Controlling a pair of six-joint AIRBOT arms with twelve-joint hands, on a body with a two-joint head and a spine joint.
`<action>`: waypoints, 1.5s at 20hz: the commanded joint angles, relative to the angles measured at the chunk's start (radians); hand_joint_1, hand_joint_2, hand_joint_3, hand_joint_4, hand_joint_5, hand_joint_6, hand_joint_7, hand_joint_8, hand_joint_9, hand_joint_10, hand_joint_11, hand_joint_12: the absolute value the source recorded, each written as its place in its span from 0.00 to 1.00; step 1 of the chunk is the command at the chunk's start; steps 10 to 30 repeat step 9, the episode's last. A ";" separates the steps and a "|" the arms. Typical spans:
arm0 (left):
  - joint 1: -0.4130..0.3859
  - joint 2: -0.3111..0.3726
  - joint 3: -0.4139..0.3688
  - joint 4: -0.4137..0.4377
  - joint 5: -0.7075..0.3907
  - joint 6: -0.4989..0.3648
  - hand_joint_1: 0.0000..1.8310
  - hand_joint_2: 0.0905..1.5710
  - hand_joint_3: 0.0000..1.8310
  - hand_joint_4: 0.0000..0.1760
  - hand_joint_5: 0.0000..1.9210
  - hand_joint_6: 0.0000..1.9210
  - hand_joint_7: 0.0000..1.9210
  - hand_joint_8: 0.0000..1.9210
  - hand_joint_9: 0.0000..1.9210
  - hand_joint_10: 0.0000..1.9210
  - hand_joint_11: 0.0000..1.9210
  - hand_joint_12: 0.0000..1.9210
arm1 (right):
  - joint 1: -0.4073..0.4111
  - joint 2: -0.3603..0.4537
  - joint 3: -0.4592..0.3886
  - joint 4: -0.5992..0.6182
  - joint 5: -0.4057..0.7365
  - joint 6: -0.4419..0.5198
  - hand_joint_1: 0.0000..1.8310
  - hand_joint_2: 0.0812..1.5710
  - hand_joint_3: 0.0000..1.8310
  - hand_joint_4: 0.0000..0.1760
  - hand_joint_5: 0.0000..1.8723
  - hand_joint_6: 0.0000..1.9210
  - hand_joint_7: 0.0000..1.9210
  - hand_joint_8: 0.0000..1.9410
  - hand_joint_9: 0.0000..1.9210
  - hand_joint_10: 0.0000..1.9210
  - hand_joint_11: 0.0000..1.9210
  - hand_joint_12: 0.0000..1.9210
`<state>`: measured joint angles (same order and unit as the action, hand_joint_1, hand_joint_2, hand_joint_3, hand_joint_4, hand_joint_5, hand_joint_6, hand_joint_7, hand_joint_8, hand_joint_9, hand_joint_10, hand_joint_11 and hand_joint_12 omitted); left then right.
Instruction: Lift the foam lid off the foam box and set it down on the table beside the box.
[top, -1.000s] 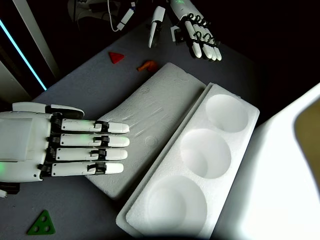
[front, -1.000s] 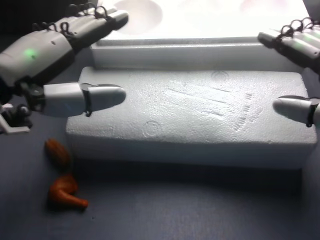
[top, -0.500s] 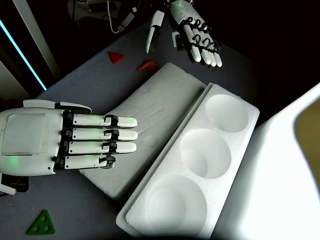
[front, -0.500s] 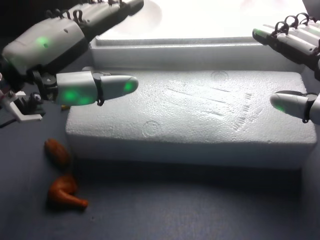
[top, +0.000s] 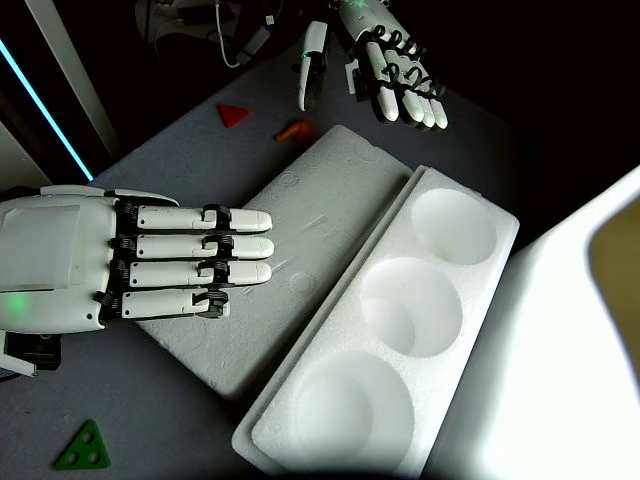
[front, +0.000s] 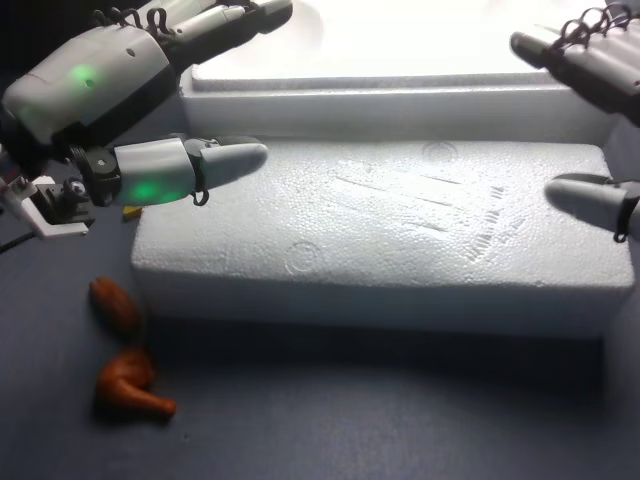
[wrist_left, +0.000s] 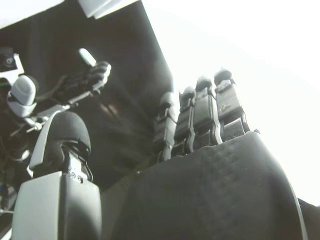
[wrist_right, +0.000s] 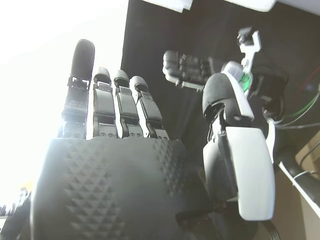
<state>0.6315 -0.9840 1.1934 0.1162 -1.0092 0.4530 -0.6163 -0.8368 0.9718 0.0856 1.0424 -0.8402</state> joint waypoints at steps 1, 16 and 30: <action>0.002 0.015 -0.005 -0.043 -0.153 0.011 0.38 0.81 0.00 0.00 0.10 0.01 0.02 0.01 0.01 0.00 0.00 0.09 | 0.000 0.021 -0.006 0.008 0.153 0.001 0.20 0.82 0.00 0.00 0.00 0.00 0.00 0.00 0.00 0.00 0.00 0.47; 0.075 0.082 -0.063 -0.159 -0.320 0.090 0.23 0.82 0.00 0.25 0.10 0.02 0.09 0.01 0.09 0.03 0.00 0.58 | -0.079 0.114 -0.085 0.045 0.369 -0.039 0.26 0.85 0.00 0.10 0.00 0.00 0.02 0.00 0.00 0.17 0.00 0.67; 0.075 0.082 -0.063 -0.159 -0.320 0.090 0.23 0.82 0.00 0.25 0.10 0.02 0.09 0.01 0.09 0.03 0.00 0.58 | -0.079 0.114 -0.085 0.045 0.369 -0.039 0.26 0.85 0.00 0.10 0.00 0.00 0.02 0.00 0.00 0.17 0.00 0.67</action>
